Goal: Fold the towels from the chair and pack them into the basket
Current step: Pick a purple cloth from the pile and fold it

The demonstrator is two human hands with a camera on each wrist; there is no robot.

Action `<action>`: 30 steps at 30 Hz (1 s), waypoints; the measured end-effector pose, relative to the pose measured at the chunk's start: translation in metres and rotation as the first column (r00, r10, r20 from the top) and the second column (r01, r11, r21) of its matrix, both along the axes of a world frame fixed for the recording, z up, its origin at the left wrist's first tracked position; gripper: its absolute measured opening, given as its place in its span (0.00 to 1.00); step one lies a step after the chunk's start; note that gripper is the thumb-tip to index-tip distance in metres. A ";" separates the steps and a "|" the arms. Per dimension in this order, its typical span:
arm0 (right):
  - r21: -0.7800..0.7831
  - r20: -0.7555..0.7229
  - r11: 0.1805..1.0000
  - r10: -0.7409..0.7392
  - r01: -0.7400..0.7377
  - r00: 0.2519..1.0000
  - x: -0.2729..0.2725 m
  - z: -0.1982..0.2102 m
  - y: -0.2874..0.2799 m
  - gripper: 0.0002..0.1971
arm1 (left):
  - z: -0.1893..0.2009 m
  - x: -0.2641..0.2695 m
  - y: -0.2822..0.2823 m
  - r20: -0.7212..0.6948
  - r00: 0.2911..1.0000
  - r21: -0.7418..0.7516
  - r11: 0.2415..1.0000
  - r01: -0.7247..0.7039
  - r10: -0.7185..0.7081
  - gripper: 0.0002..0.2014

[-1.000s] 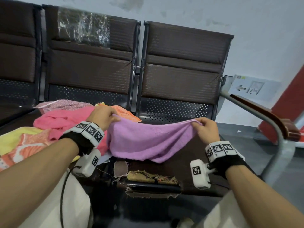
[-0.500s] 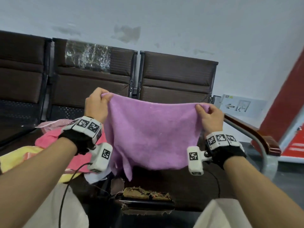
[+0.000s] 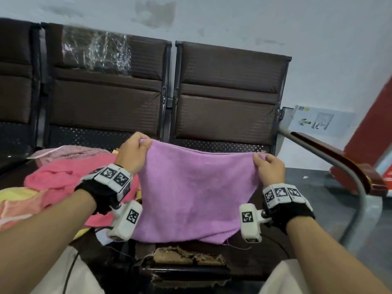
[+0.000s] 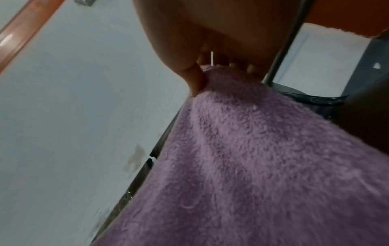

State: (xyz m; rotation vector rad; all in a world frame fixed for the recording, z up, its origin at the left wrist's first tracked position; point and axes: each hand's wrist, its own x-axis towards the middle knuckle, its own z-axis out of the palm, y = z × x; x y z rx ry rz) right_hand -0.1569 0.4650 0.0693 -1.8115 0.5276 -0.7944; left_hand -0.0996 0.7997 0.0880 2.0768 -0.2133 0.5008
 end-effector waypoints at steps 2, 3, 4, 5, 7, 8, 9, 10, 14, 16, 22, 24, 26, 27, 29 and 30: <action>0.082 -0.066 0.996 0.042 -0.037 0.997 0.006 -0.006 0.003 0.05 | -0.016 0.006 -0.007 -0.049 0.997 0.047 0.997 0.066 -0.064 0.06; 0.135 -0.064 0.987 0.092 -0.082 0.994 0.009 -0.006 0.008 0.05 | -0.021 0.009 -0.011 -0.081 0.993 0.058 0.994 0.089 -0.084 0.07; 0.188 -0.040 0.972 0.151 -0.141 0.988 0.011 -0.005 0.014 0.06 | -0.024 0.012 -0.016 -0.108 0.989 0.045 0.993 0.105 -0.099 0.07; 0.228 -0.009 0.951 0.216 -0.208 0.976 0.013 -0.002 0.022 0.08 | -0.025 0.015 -0.020 -0.126 0.985 0.002 0.993 0.118 -0.117 0.08; 0.262 0.039 0.898 0.357 -0.354 0.933 0.013 0.006 0.039 0.10 | -0.024 0.018 -0.028 -0.135 0.977 -0.126 0.981 0.148 -0.165 0.09; 0.276 0.055 0.861 0.430 -0.428 0.901 0.012 0.009 0.047 0.11 | -0.023 0.018 -0.030 -0.134 0.973 -0.179 0.970 0.165 -0.190 0.09; 0.297 0.066 0.817 0.498 -0.494 0.864 0.011 0.012 0.054 0.13 | -0.021 0.017 -0.032 -0.134 0.968 -0.217 0.959 0.180 -0.212 0.09; 0.323 0.069 0.770 0.561 -0.550 0.825 0.010 0.014 0.061 0.13 | -0.020 0.016 -0.034 -0.135 0.963 -0.248 0.949 0.194 -0.232 0.08; 0.439 0.105 0.509 0.789 -0.740 0.605 0.011 0.015 0.079 0.13 | -0.013 0.009 -0.042 -0.160 0.937 -0.386 0.893 0.231 -0.312 0.06; 0.406 0.081 0.430 0.862 -0.807 0.500 0.013 0.011 0.087 0.14 | -0.011 0.006 -0.046 -0.196 0.919 -0.420 0.876 0.237 -0.342 0.05; -0.168 -0.279 0.675 0.666 -0.718 0.691 0.018 0.005 0.104 0.09 | -0.011 0.000 -0.042 -0.331 0.853 -0.432 0.868 0.244 -0.404 0.06; -0.399 -0.218 0.640 0.630 -0.657 0.746 0.014 0.012 0.110 0.09 | -0.012 -0.001 -0.038 -0.381 0.819 -0.437 0.865 0.248 -0.428 0.08; -0.495 -0.100 0.606 0.673 -0.623 0.733 0.009 0.018 0.115 0.05 | -0.012 -0.004 -0.036 -0.396 0.798 -0.456 0.852 0.258 -0.454 0.08; -0.482 -0.077 0.605 0.691 -0.633 0.719 0.008 0.020 0.117 0.04 | -0.012 -0.006 -0.036 -0.398 0.788 -0.464 0.844 0.269 -0.470 0.08; -0.416 -0.126 0.623 0.682 -0.663 0.720 0.007 0.017 0.120 0.06 | -0.014 -0.010 -0.036 -0.403 0.759 -0.473 0.827 0.304 -0.511 0.08; -0.409 -0.175 0.623 0.663 -0.666 0.728 0.008 0.014 0.120 0.07 | -0.014 -0.012 -0.037 -0.407 0.743 -0.474 0.818 0.325 -0.531 0.08</action>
